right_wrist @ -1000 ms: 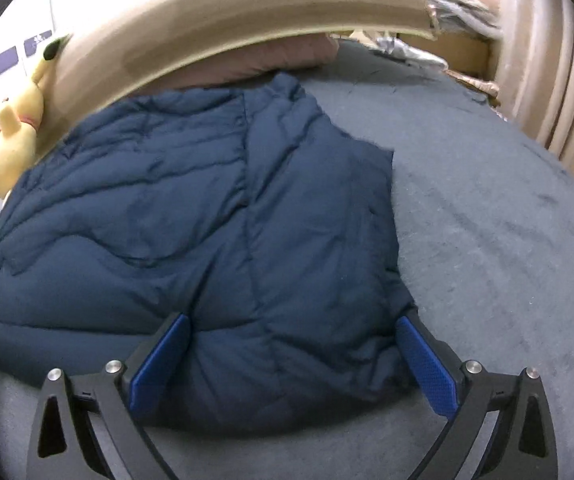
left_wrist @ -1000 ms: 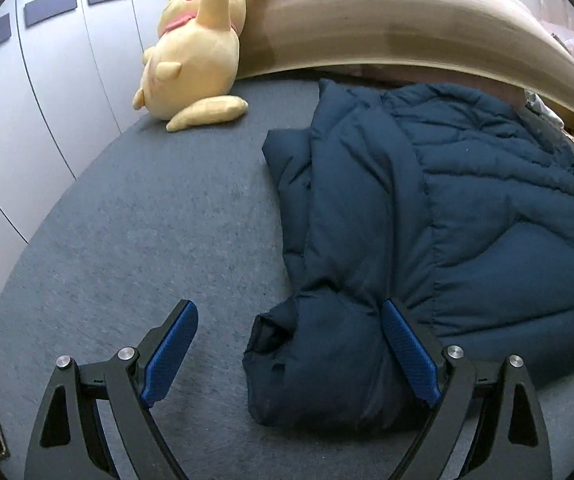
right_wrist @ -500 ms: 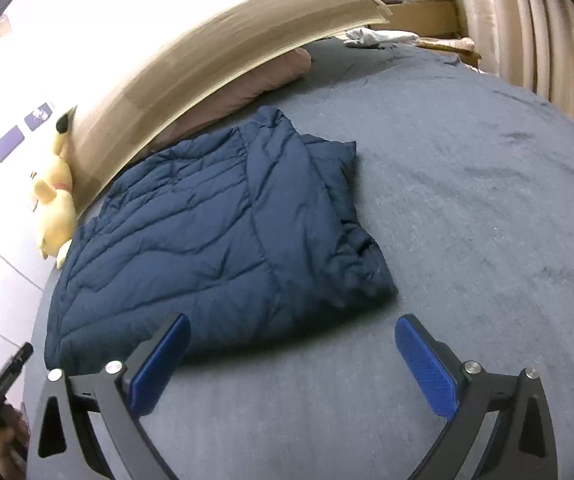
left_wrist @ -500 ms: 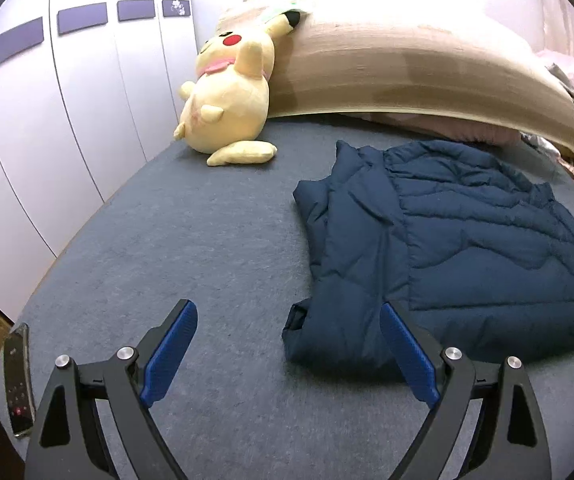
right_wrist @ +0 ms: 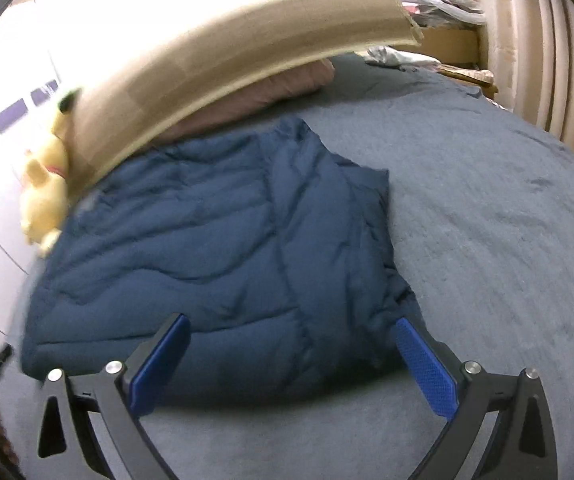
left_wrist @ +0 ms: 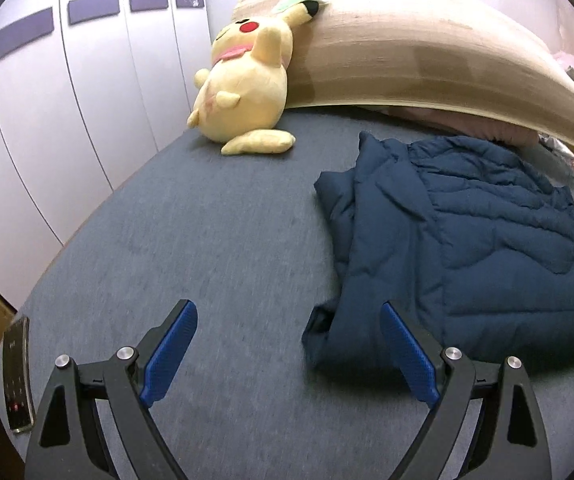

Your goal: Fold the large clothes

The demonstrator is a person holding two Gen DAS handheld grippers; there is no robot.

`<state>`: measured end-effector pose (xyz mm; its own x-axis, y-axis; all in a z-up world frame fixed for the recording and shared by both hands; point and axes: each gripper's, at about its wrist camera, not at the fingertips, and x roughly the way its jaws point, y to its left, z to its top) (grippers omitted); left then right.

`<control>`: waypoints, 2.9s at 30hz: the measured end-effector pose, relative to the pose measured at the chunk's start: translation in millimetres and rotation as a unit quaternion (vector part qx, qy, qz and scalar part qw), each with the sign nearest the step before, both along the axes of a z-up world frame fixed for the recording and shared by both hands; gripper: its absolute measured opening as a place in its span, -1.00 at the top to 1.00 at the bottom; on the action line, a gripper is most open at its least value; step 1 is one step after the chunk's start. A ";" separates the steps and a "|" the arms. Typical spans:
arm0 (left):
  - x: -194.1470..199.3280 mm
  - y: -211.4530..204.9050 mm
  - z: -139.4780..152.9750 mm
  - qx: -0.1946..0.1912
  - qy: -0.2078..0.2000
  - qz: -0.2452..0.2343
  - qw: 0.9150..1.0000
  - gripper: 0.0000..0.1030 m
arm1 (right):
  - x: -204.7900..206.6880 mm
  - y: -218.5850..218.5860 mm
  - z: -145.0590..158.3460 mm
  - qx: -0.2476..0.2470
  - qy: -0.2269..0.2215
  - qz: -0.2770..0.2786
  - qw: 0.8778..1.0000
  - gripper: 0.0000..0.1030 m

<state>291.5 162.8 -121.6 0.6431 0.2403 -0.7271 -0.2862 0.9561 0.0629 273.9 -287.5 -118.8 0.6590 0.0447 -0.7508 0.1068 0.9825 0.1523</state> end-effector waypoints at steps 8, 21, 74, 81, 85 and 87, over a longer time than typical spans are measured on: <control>17.4 8.6 -1.4 -0.007 0.012 0.014 1.000 -0.81 | 15.3 -14.9 10.1 0.002 0.011 -0.002 1.000 -1.00; 118.1 -58.9 10.2 -0.017 0.027 -0.069 0.997 -0.81 | 103.9 3.4 0.1 0.029 0.044 0.035 0.998 -1.00; 3.9 19.4 -28.8 -0.250 0.046 -0.042 0.966 0.42 | 25.5 -59.0 -23.4 0.167 0.077 -0.025 0.983 0.35; 5.5 58.7 -1.8 -0.271 -0.033 -0.047 0.961 -0.75 | 23.8 -89.2 -24.3 0.182 0.038 -0.042 0.982 -0.65; 54.4 68.4 -8.2 -0.308 -0.011 -0.087 0.948 -0.79 | 60.8 -101.1 -19.7 0.213 0.045 -0.012 0.976 -0.75; 80.5 63.3 -21.4 -0.332 0.021 -0.111 0.937 -0.79 | 86.1 -104.7 -28.3 0.234 0.061 -0.003 0.970 -0.75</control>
<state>372.0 226.1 -143.1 0.5909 -0.4095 -0.6951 -0.0865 0.8245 -0.5592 360.0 -392.2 -147.0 0.5680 0.3952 -0.7219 0.1579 0.8085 0.5669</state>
